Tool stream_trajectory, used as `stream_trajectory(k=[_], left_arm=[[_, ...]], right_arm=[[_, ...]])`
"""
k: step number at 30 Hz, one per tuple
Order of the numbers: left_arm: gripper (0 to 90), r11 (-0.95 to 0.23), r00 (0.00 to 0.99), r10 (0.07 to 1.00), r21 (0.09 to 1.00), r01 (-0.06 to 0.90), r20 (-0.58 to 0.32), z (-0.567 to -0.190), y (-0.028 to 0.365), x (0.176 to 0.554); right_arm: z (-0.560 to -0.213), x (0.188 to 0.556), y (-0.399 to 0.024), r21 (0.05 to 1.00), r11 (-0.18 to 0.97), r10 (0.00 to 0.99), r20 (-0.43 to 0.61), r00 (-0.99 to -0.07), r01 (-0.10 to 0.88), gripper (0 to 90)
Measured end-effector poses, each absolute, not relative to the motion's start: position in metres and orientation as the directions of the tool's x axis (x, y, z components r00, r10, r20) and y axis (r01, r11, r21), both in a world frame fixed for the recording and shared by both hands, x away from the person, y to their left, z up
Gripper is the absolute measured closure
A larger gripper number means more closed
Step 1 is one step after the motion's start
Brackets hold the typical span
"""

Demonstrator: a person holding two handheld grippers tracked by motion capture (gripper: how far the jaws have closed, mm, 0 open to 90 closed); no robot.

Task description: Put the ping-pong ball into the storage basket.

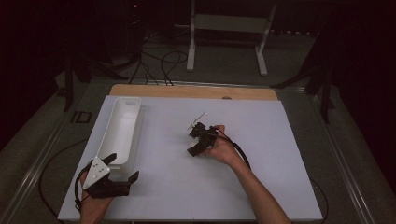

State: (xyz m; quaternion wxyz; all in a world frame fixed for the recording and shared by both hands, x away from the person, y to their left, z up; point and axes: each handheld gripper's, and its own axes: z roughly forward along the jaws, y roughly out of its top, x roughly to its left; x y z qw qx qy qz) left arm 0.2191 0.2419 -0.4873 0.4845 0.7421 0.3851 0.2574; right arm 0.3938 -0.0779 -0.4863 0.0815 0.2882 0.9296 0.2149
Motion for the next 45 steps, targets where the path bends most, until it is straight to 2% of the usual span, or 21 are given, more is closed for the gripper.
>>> stream_trajectory(k=[16, 25, 29, 45], left_arm=[[0.0, -0.233, 0.571, 0.821, 0.918, 0.322, 0.008, -0.4873, 0.2417, 0.219], [0.0, -0.231, 0.569, 0.822, 0.918, 0.322, 0.007, -0.4873, 0.242, 0.2191], [0.0, -0.231, 0.569, 0.822, 0.918, 0.322, 0.007, -0.4873, 0.242, 0.2191], [0.0, -0.232, 0.569, 0.823, 0.918, 0.322, 0.009, -0.4873, 0.2422, 0.2189]], right_arm=[[-0.4912, 0.3936, -0.0731, 0.428, 0.754, 0.571, -0.053, -0.819, 0.498, 35.0], [-0.4945, 0.3933, -0.0701, 0.399, 0.771, 0.564, -0.064, -0.823, 0.497, 41.1], [-0.4954, 0.3937, -0.0706, 0.397, 0.769, 0.568, -0.066, -0.82, 0.501, 48.5], [-0.4878, 0.3913, -0.0728, 0.411, 0.77, 0.561, -0.071, -0.825, 0.489, 49.8]])
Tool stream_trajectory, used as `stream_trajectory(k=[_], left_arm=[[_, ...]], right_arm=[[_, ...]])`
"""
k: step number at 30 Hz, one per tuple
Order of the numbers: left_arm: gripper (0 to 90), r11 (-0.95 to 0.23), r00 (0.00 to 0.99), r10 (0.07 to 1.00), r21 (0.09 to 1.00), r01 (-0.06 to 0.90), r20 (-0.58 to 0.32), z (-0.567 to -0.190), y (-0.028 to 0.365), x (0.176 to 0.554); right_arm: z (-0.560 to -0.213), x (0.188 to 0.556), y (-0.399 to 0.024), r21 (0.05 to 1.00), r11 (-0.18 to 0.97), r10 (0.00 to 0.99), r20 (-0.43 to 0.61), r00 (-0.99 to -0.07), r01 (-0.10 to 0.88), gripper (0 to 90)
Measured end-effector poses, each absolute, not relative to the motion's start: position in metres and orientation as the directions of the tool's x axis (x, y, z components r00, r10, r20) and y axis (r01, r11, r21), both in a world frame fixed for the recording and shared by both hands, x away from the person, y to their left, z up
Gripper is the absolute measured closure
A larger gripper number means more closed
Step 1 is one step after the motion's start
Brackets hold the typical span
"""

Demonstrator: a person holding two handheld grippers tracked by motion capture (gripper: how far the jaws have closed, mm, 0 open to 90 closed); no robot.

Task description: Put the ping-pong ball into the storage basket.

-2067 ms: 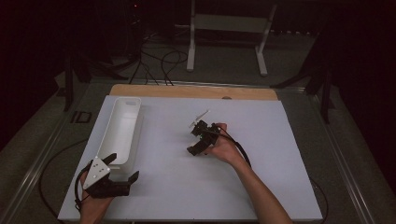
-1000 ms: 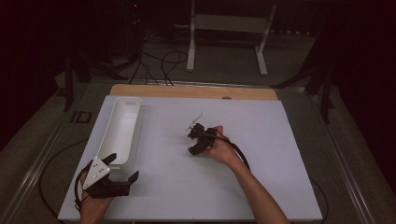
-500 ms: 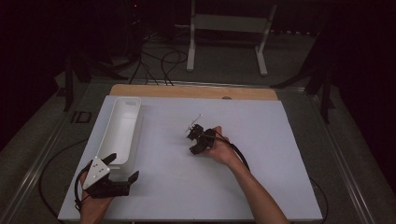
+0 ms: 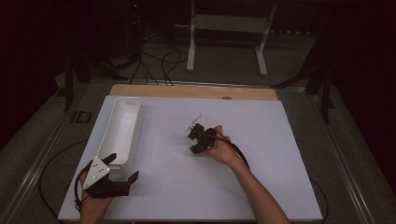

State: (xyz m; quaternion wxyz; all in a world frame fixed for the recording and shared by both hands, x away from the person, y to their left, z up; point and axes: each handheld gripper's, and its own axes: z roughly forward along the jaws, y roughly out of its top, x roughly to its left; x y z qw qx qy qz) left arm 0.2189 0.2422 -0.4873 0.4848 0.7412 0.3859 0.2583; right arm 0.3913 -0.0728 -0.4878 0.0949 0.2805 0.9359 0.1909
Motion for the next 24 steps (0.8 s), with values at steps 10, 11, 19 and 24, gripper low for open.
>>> stream_trajectory(k=[10, 11, 19, 24], left_arm=[[0.0, -0.232, 0.568, 0.823, 0.918, 0.321, 0.009, -0.487, 0.242, 0.219], [0.0, -0.232, 0.568, 0.823, 0.918, 0.32, 0.01, -0.487, 0.242, 0.219], [0.0, -0.23, 0.568, 0.823, 0.919, 0.32, 0.008, -0.488, 0.242, 0.219], [0.0, -0.23, 0.567, 0.824, 0.919, 0.32, 0.009, -0.488, 0.242, 0.219]], right_arm=[[-0.482, 0.388, -0.074, 0.41, 0.774, 0.556, -0.078, -0.827, 0.482, 49.9], [-0.482, 0.388, -0.074, 0.413, 0.771, 0.56, -0.079, -0.825, 0.484, 49.9], [-0.476, 0.386, -0.076, 0.42, 0.764, 0.57, -0.084, -0.818, 0.489, 49.9], [-0.473, 0.385, -0.075, 0.419, 0.761, 0.578, -0.088, -0.811, 0.496, 50.0]])
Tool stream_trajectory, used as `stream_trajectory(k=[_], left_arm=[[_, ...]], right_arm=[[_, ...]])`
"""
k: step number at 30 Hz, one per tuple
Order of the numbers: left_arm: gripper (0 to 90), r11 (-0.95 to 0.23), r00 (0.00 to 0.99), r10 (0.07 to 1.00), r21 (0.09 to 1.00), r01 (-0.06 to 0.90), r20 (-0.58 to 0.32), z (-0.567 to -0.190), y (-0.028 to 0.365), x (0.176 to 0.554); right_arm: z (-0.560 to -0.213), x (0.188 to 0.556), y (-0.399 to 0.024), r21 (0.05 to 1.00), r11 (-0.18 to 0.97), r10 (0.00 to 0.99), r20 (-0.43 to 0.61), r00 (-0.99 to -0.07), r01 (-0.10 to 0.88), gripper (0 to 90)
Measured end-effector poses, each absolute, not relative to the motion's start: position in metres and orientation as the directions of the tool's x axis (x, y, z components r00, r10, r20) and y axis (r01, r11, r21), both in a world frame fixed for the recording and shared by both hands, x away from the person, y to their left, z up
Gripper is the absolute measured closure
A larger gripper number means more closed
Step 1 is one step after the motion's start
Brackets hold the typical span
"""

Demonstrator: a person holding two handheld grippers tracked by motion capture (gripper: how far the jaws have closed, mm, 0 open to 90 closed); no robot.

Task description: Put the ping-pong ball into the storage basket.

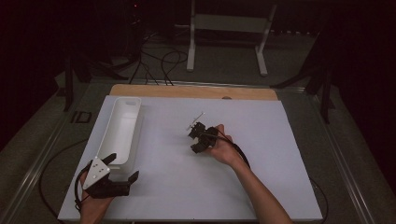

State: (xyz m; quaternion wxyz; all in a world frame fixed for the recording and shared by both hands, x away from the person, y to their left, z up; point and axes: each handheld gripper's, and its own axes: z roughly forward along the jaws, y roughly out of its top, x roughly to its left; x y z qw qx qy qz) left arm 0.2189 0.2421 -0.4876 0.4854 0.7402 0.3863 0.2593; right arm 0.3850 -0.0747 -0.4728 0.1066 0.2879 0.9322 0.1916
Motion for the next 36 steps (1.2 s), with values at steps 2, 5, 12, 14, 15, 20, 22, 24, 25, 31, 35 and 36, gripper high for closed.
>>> stream_trajectory(k=[2, 5, 12, 14, 15, 20, 22, 24, 25, 31, 35, 36], left_arm=[[0.0, -0.23, 0.567, 0.824, 0.919, 0.32, 0.009, -0.488, 0.242, 0.219], [0.0, -0.23, 0.567, 0.824, 0.919, 0.32, 0.009, -0.488, 0.242, 0.219], [0.0, -0.228, 0.566, 0.824, 0.92, 0.32, 0.008, -0.488, 0.242, 0.219], [0.0, -0.228, 0.567, 0.824, 0.92, 0.32, 0.007, -0.488, 0.242, 0.219], [0.0, -0.228, 0.566, 0.824, 0.92, 0.32, 0.007, -0.488, 0.242, 0.219], [0.0, -0.228, 0.566, 0.824, 0.92, 0.32, 0.007, -0.488, 0.242, 0.219], [0.0, -0.227, 0.566, 0.824, 0.92, 0.32, 0.007, -0.488, 0.242, 0.219], [0.0, -0.227, 0.566, 0.824, 0.92, 0.321, 0.006, -0.488, 0.242, 0.219], [0.0, -0.227, 0.566, 0.824, 0.92, 0.32, 0.006, -0.488, 0.242, 0.219], [0.0, -0.227, 0.566, 0.825, 0.92, 0.321, 0.006, -0.488, 0.242, 0.219], [0.0, -0.227, 0.565, 0.825, 0.919, 0.321, 0.006, -0.488, 0.242, 0.219], [0.0, -0.227, 0.565, 0.825, 0.919, 0.321, 0.006, -0.488, 0.242, 0.219]], right_arm=[[-0.472, 0.385, -0.075, 0.419, 0.762, 0.577, -0.092, -0.811, 0.494, 50.0], [-0.467, 0.384, -0.074, 0.424, 0.762, 0.574, -0.096, -0.813, 0.489, 50.0], [-0.458, 0.383, -0.073, 0.436, 0.76, 0.575, -0.108, -0.811, 0.482, 50.1], [-0.456, 0.382, -0.072, 0.44, 0.761, 0.572, -0.111, -0.813, 0.476, 50.1], [-0.455, 0.382, -0.072, 0.441, 0.761, 0.573, -0.112, -0.812, 0.476, 50.1], [-0.449, 0.382, -0.071, 0.446, 0.764, 0.568, -0.121, -0.814, 0.467, 50.1], [-0.447, 0.382, -0.07, 0.446, 0.766, 0.565, -0.125, -0.815, 0.463, 50.1], [-0.444, 0.382, -0.07, 0.45, 0.764, 0.567, -0.126, -0.814, 0.463, 50.1], [-0.443, 0.382, -0.07, 0.451, 0.764, 0.566, -0.126, -0.815, 0.461, 50.1], [-0.436, 0.384, -0.07, 0.459, 0.762, 0.568, -0.136, -0.812, 0.457, 50.1], [-0.432, 0.384, -0.07, 0.464, 0.763, 0.566, -0.141, -0.813, 0.45, 50.1], [-0.431, 0.384, -0.07, 0.465, 0.761, 0.569, -0.141, -0.81, 0.453, 50.1]])
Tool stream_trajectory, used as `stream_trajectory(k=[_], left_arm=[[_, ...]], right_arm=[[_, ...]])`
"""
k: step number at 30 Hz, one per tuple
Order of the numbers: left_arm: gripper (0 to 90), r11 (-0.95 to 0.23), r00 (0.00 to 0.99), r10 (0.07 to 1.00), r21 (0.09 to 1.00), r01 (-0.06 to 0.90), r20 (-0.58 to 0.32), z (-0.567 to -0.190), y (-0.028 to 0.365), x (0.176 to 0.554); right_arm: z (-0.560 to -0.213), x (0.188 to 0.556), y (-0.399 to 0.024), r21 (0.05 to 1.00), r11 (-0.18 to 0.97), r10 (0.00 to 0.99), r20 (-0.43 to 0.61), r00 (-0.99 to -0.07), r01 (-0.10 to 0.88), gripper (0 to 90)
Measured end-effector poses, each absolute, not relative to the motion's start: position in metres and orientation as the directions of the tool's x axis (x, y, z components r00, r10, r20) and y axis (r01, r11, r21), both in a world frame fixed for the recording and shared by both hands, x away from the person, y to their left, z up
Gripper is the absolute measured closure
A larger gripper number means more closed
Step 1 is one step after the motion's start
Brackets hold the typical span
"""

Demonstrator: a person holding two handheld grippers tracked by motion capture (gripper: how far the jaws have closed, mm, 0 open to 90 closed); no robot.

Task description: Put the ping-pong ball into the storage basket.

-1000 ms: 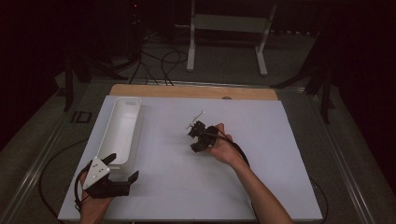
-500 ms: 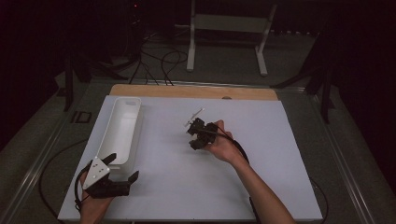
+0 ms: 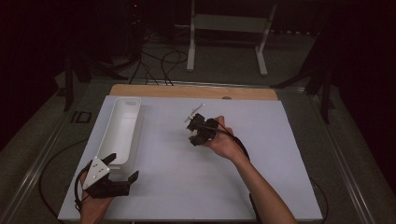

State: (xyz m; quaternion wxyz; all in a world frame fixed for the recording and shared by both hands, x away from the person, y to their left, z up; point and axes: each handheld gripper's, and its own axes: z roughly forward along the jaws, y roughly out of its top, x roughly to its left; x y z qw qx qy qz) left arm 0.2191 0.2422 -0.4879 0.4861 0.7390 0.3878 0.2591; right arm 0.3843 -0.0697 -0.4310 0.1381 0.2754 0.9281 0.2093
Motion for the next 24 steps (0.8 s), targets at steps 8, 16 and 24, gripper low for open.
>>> stream_trajectory(k=[8, 16, 24], left_arm=[[0.0, -0.225, 0.564, 0.826, 0.919, 0.322, 0.004, -0.488, 0.242, 0.219], [0.0, -0.222, 0.564, 0.826, 0.92, 0.323, 0.002, -0.488, 0.243, 0.219], [0.0, -0.222, 0.564, 0.826, 0.92, 0.323, 0.001, -0.488, 0.243, 0.219]], right_arm=[[-0.425, 0.386, -0.068, 0.473, 0.759, 0.568, -0.145, -0.81, 0.447, 50.1], [-0.421, 0.387, -0.066, 0.471, 0.766, 0.561, -0.156, -0.813, 0.438, 50.2], [-0.417, 0.387, -0.063, 0.468, 0.771, 0.554, -0.161, -0.817, 0.431, 50.2]])
